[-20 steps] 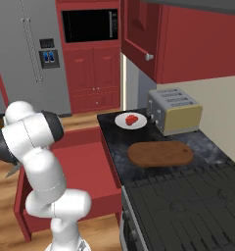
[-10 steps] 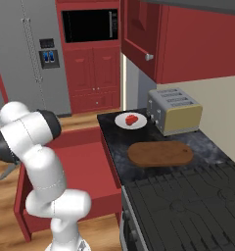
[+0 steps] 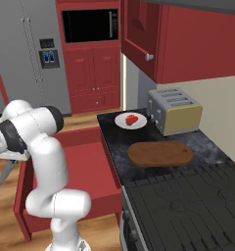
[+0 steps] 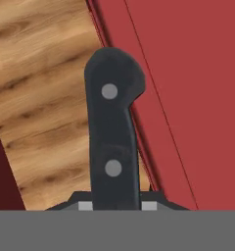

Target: Pick up the knife from the drawer and place it on the cutting board. Then place the meat from the plate to the cutting board.

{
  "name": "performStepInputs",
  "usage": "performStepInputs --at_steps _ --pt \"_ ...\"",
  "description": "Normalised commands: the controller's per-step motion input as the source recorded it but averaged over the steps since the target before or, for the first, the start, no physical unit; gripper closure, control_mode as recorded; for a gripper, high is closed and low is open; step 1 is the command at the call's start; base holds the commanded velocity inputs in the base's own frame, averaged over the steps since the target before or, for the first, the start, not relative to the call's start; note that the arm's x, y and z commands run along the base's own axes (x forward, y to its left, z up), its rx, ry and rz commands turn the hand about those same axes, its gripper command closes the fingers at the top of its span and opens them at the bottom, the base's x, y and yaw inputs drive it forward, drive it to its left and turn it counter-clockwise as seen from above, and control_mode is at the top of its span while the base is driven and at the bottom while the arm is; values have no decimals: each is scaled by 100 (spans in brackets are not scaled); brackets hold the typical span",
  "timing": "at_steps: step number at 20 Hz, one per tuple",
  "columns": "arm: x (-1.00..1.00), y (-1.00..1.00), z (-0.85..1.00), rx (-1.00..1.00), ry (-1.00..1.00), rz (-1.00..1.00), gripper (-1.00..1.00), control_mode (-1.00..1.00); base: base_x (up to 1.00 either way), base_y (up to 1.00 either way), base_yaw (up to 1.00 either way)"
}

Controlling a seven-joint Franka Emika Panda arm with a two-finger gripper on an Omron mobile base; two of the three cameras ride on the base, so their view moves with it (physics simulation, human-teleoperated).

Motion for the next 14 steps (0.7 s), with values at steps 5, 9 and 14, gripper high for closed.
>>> performStepInputs --at_steps 5,9,14 --pt "0 33 -35 1 -15 10 100 -100 0 0 0" --pt "4 19 -20 0 -14 12 100 -100 0 0 0" --pt "8 2 -23 0 -6 6 100 -100 0 0 0"
